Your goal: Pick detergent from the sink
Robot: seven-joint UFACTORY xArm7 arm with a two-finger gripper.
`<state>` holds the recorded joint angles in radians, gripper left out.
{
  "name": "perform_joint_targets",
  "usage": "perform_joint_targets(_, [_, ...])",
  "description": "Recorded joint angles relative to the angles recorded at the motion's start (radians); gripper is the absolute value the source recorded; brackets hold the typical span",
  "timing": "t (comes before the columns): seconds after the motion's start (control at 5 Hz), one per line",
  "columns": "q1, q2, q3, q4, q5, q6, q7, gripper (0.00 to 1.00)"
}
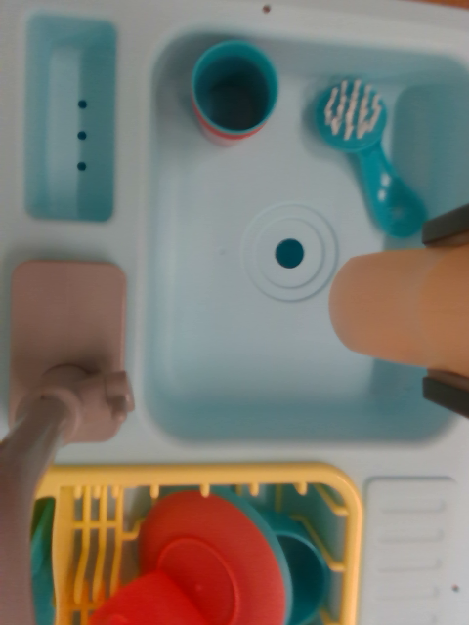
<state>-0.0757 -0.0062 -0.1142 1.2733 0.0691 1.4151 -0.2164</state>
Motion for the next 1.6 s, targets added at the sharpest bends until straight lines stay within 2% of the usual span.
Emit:
perform_joint_targets(0.2, [0.0001,-0.011,0.0,0.027,-0.0025,0.038,0.004,1.0])
perform_joint_targets(0.4, [0.0001,-0.011,0.0,0.027,-0.0025,0.038,0.004,1.0])
perform_joint_targets(0.6, [0.0002,-0.021,-0.001,0.052,-0.0048,0.073,0.007,1.0])
perform_joint_targets(0.8, [0.0002,-0.021,-0.001,0.052,-0.0048,0.073,0.007,1.0])
perform_joint_targets(1.0, [0.0003,-0.03,-0.001,0.073,-0.0068,0.103,0.01,1.0])
perform_joint_targets(1.2, [0.0003,-0.03,-0.001,0.073,-0.0068,0.103,0.01,1.0])
perform_joint_targets(1.4, [0.0004,-0.037,-0.001,0.089,-0.0084,0.126,0.012,1.0])
perform_joint_targets(1.6, [0.0004,-0.037,-0.001,0.089,-0.0084,0.126,0.012,1.0])
